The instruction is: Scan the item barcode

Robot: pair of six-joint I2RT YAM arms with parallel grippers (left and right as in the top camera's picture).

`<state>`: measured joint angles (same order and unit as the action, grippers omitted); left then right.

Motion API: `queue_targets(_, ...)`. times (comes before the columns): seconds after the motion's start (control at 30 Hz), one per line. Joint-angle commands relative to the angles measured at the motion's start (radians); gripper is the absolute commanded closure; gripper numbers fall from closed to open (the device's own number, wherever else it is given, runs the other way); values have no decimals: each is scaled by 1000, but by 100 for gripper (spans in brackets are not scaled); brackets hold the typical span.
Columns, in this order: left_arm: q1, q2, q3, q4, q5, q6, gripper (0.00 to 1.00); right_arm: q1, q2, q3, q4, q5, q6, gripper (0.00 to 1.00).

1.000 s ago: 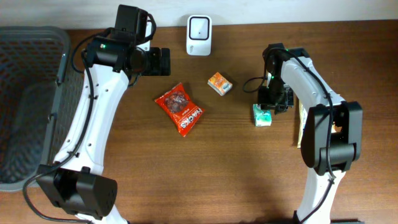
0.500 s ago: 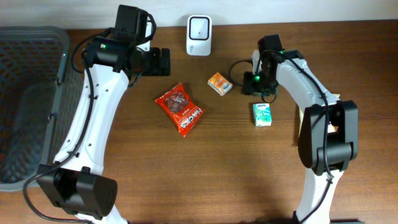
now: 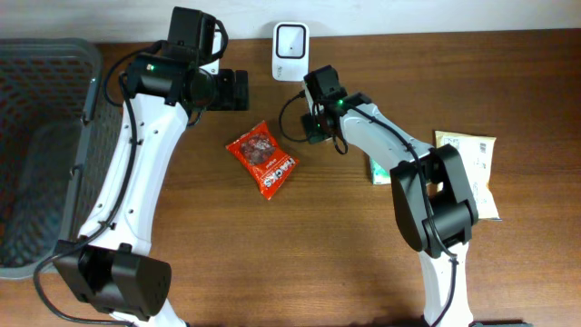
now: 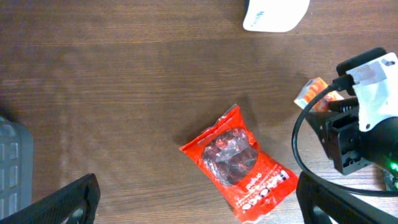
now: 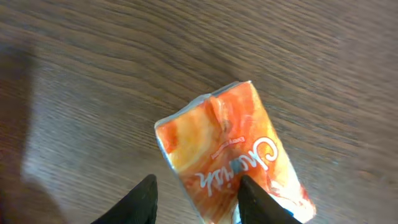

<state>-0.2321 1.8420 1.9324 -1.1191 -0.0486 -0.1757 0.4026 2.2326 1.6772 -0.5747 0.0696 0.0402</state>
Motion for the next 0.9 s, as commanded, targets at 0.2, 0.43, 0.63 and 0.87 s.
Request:
queue_targets(0.2,6,-2,1,-2,8,6,1,-3,60,9,-99,118,-34,96)
queue_targets(0.43,6,-2,1,-2,8,6,1,-237,-13,246,-343,-846,100,96)
queue_targets(0.63,6,-2,1,-2,8,6,1,-366,34,-34,-175,-1188,218,96)
queue_targets(0.87,6,-2,1,-1,8,6,1,-492,25,-85,-251,-740,299,83)
